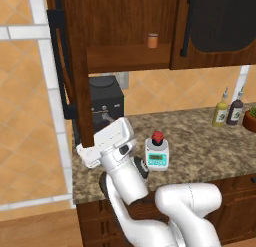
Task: Pick the jam and place it on the digital scale for weighing, and close the cabinet.
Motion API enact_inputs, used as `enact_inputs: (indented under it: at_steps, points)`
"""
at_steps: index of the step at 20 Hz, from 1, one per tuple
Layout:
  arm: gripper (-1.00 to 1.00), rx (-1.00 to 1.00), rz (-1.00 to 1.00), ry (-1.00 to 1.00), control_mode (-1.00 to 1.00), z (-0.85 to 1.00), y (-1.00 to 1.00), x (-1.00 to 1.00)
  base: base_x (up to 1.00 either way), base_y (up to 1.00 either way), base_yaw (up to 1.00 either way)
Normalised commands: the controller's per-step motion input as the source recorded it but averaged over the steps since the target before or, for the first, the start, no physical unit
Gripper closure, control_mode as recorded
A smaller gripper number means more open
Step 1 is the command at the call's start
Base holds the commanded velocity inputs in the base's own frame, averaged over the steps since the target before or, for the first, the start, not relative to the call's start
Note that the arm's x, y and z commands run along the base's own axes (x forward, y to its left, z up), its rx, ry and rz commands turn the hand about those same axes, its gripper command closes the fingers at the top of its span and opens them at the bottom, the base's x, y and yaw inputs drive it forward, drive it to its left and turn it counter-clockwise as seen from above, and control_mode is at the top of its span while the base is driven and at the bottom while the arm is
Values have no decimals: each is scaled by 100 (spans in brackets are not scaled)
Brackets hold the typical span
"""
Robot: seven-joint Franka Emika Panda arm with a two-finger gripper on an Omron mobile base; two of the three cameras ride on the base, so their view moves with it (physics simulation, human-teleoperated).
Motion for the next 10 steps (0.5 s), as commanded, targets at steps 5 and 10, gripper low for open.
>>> enact_inputs:
  at_steps: [5, 10]
  points:
    - [-100, 0, 1, 0, -100, -51, 100, 2, 0, 0, 0]
    - [-100, 0, 1, -1, -100, -8, 99, 4, 0, 0, 0]
